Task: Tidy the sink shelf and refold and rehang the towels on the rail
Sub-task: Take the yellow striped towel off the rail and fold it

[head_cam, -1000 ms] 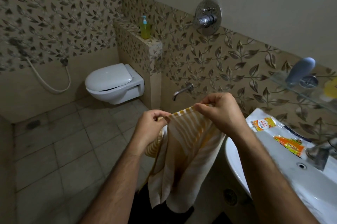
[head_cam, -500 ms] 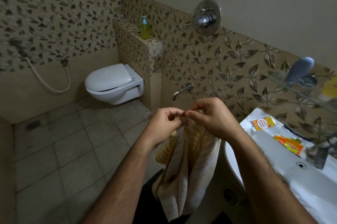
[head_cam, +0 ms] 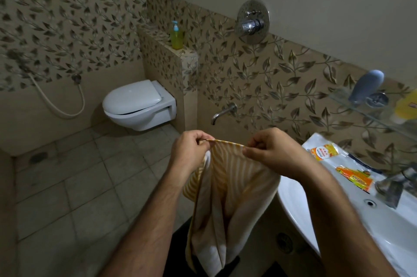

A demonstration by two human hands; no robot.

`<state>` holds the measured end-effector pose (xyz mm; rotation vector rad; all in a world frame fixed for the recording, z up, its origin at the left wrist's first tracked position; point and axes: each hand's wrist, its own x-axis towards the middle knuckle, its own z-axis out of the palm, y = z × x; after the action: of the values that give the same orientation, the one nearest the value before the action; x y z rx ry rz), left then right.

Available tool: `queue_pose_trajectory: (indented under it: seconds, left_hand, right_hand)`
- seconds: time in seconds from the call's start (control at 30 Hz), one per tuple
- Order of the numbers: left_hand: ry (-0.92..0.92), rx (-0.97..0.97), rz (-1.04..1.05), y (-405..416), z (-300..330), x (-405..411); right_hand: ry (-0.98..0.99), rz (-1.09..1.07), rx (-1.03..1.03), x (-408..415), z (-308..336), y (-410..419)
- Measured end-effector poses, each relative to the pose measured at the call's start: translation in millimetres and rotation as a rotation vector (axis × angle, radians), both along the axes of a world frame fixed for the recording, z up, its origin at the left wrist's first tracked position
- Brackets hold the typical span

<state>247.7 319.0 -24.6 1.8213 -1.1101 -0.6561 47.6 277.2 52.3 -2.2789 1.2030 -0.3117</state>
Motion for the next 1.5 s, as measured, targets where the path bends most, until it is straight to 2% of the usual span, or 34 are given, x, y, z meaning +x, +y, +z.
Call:
queue_pose_trajectory:
  seconds: [0.1,0.27,0.33,0.43,0.53,0.77,0.83,1.1,1.27,1.37,1.5]
  left_hand:
    - [-0.014,0.040,0.038,1,1,6]
    - [0.206,-0.050,-0.128,15,15,6]
    - [0.146,-0.027,-0.085,22,15,15]
    - [-0.026,0.037,0.097,32,16,39]
    - [-0.098,-0.007,0.151,34,23,42]
    - [0.109,-0.106,-0.204,11,18,-10]
    - [0.117,-0.103,-0.220,5,16,-9]
    - [0.038,-0.046,-0.018,-8,16,4]
    - [-0.037,-0.012,0.105,-17,16,25]
    - [-0.061,0.005,0.105,-18,16,25]
    - [0.125,-0.085,-0.044,-8,14,15]
  right_hand:
    - [-0.014,-0.029,-0.049,-6,9,-3]
    - [-0.097,-0.139,-0.301,14,2,-8]
    - [-0.089,-0.246,-0.400,18,-1,-11]
    - [-0.082,-0.318,-0.478,16,0,-18]
    - [-0.077,-0.291,-0.472,19,1,-21]
    - [-0.143,0.040,-0.257,45,-3,-7]
    - [-0.134,0.068,-0.227,44,-4,-7]
    - [-0.020,0.038,-0.091,27,-3,-8]
    - [-0.037,0.013,-0.018,5,3,-12]
    - [-0.100,-0.034,-0.045,4,4,-13]
    - [-0.190,-0.086,-0.145,19,0,-14]
